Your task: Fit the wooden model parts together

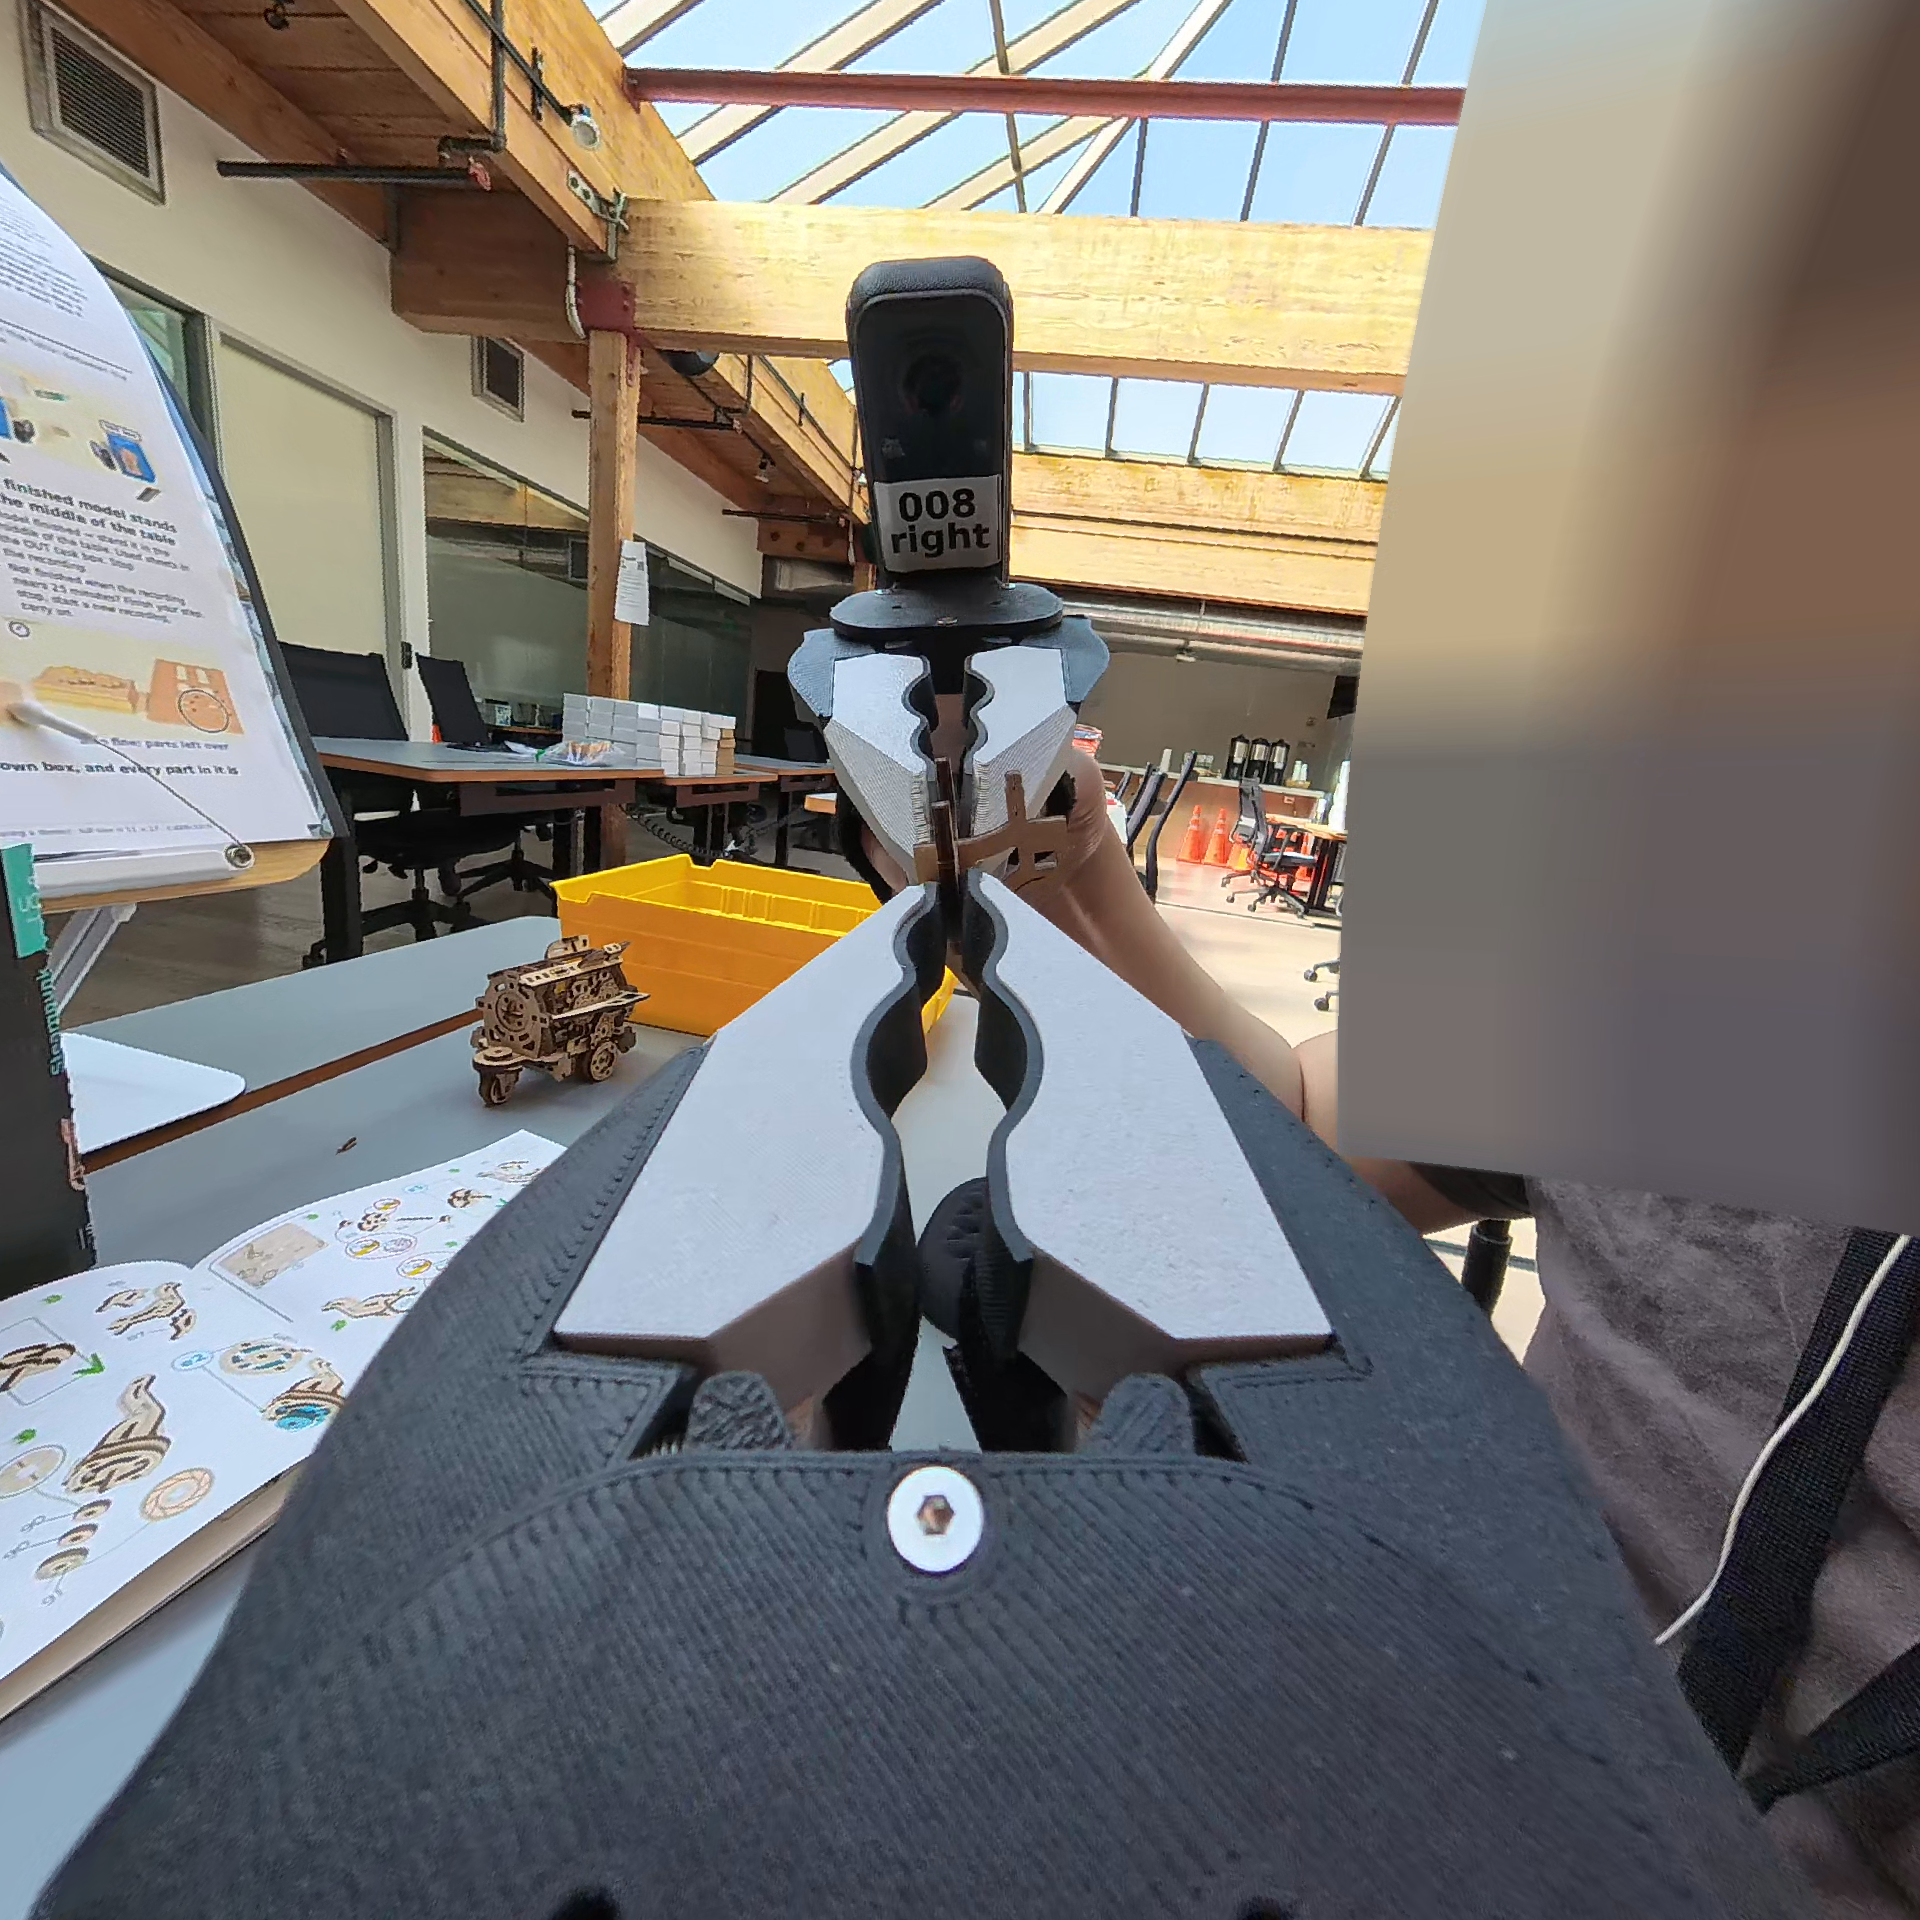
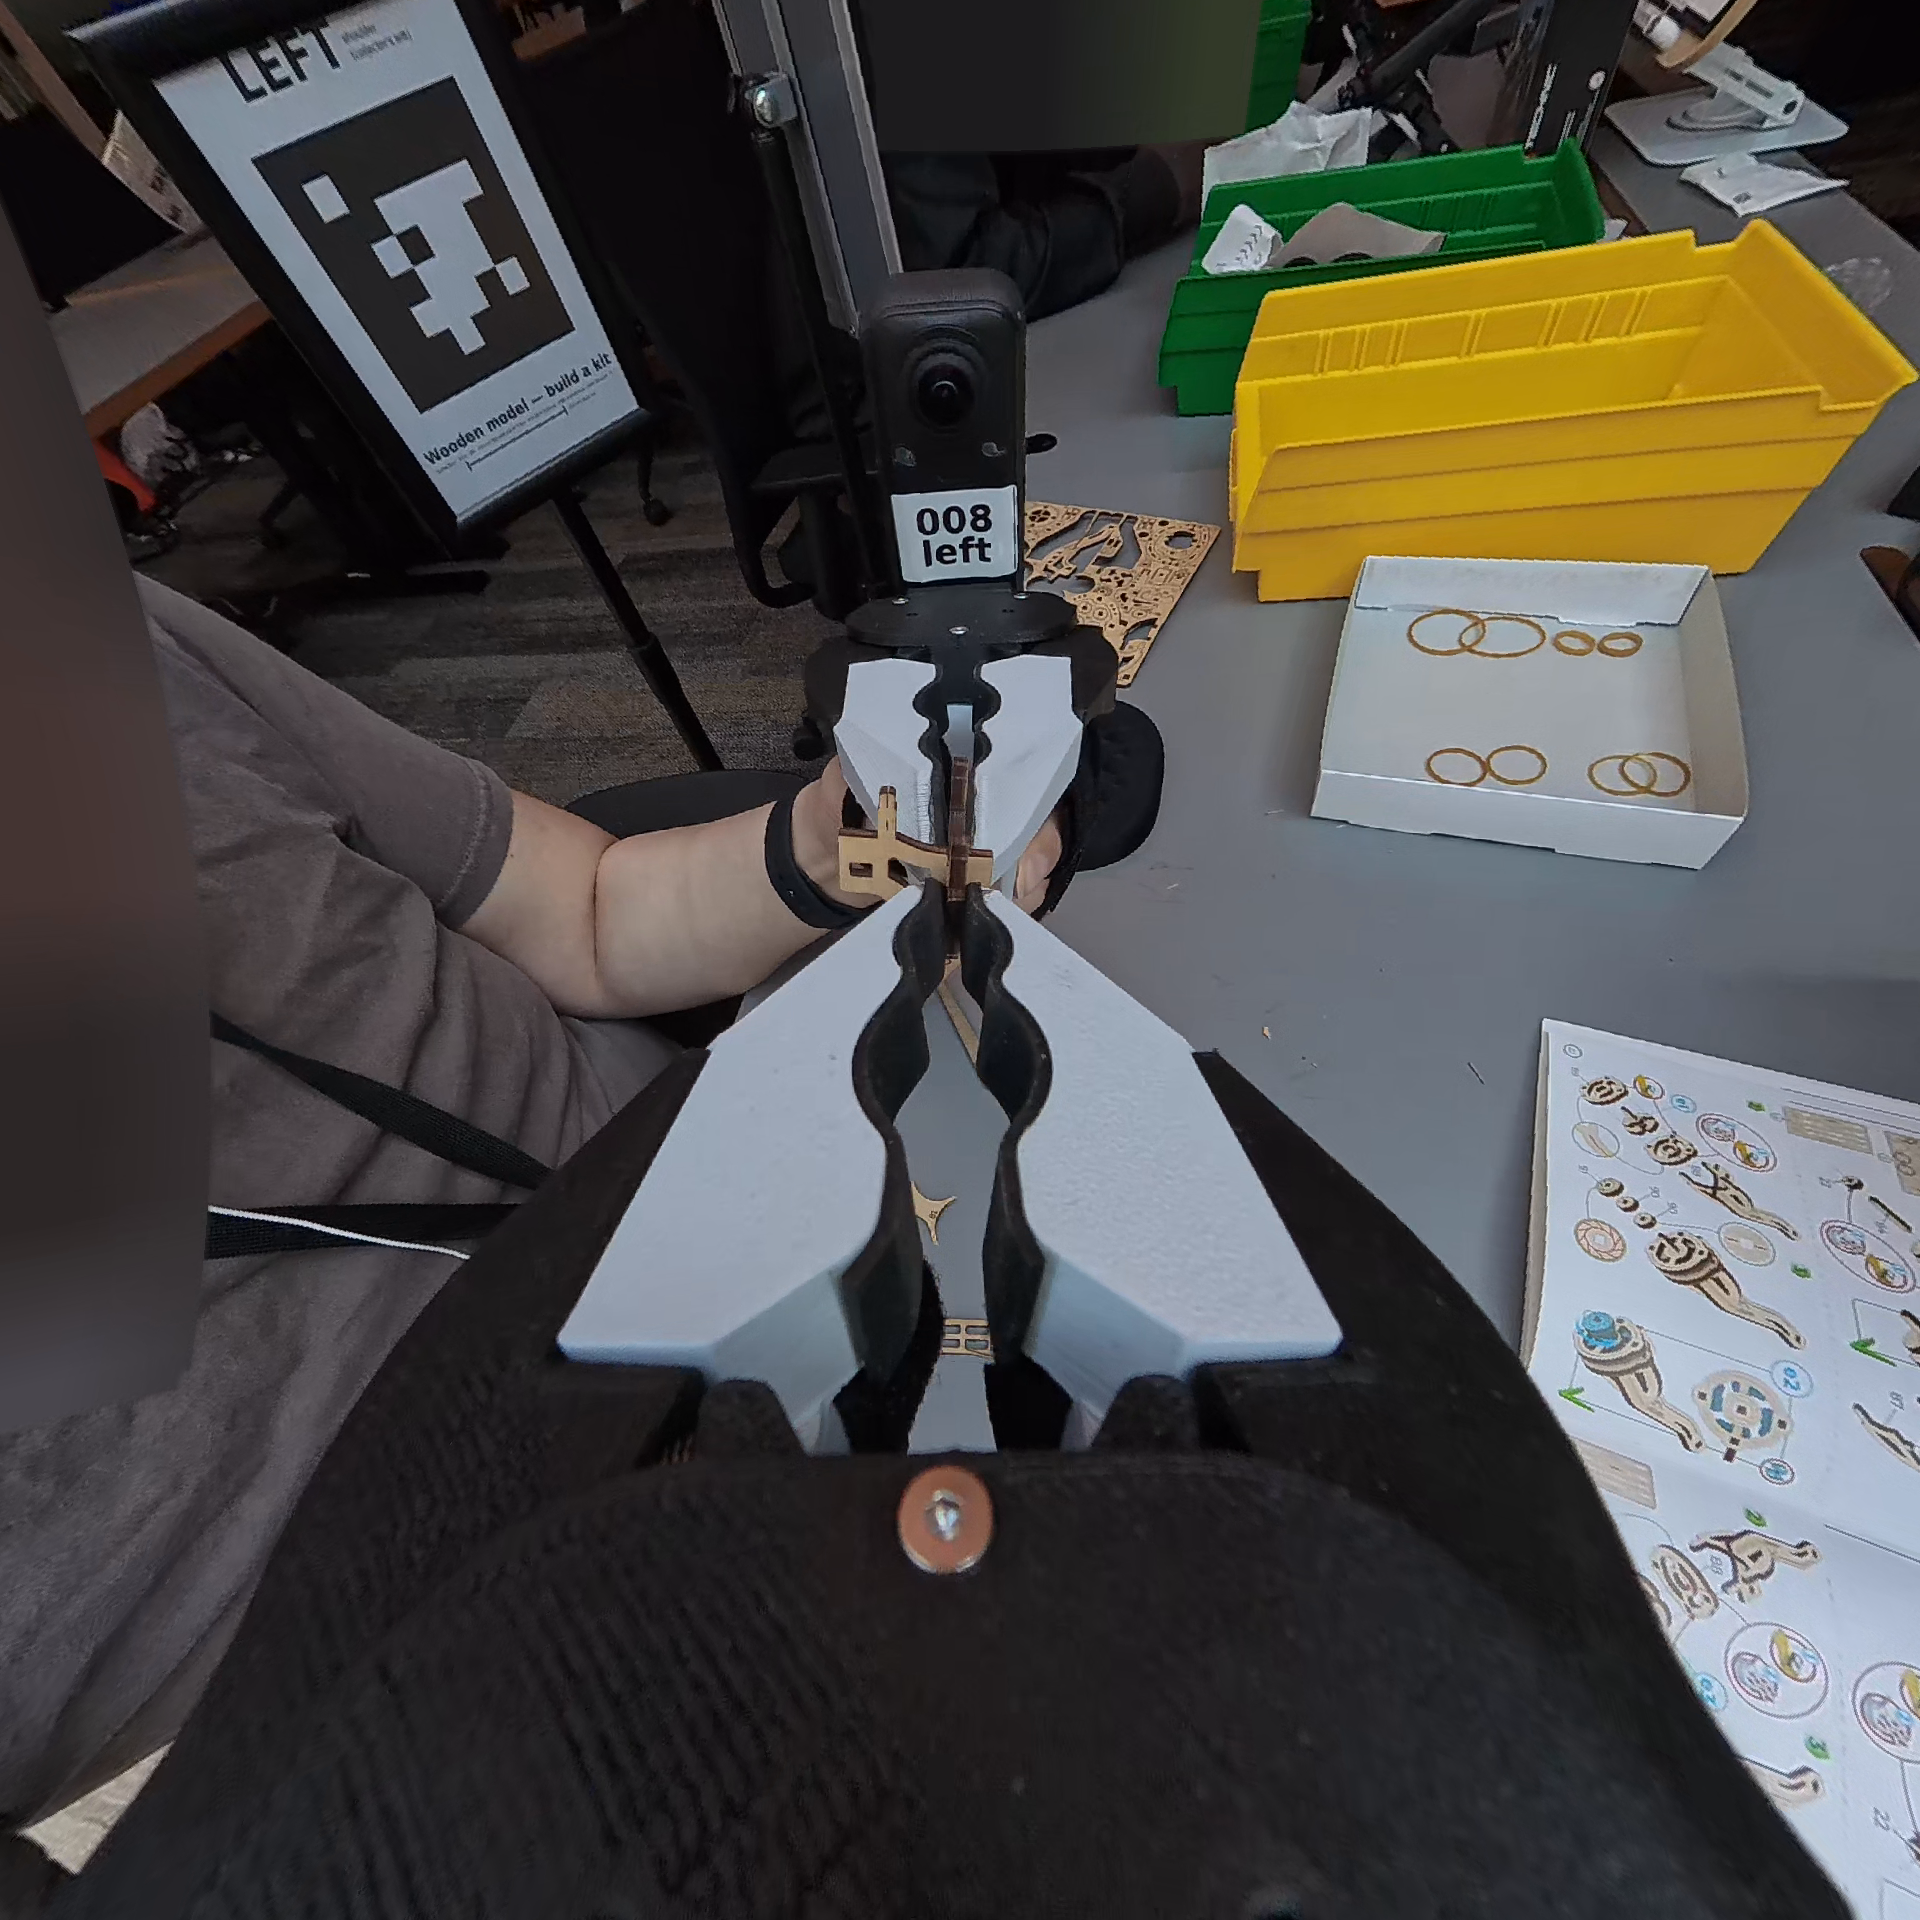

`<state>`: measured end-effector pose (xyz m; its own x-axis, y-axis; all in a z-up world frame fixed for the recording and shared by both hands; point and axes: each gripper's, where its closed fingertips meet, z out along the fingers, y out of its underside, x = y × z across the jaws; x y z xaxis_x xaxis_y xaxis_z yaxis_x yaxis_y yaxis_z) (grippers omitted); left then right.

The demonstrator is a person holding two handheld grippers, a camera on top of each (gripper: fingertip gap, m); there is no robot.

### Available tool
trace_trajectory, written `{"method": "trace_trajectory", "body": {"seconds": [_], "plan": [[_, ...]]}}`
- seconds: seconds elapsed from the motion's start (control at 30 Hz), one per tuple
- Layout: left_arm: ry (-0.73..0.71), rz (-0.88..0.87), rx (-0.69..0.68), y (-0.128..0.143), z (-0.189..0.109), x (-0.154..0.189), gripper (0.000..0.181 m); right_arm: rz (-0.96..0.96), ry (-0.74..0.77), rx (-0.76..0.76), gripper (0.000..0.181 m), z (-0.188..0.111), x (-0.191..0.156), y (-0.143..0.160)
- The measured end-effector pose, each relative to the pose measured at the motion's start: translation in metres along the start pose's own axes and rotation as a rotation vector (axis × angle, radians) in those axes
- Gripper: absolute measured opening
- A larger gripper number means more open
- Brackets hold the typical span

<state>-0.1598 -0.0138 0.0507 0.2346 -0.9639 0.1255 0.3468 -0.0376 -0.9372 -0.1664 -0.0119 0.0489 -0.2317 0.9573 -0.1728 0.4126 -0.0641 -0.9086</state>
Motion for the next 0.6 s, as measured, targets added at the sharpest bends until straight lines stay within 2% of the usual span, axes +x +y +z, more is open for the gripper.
{"method": "trace_trajectory", "body": {"seconds": [0.6], "plan": [[-0.004, 0.003, -0.017, 0.0030, -0.0003, -0.0009, 0.000, -0.007, 0.015, -0.022, 0.001, 0.0019, 0.0007, 0.0033]]}}
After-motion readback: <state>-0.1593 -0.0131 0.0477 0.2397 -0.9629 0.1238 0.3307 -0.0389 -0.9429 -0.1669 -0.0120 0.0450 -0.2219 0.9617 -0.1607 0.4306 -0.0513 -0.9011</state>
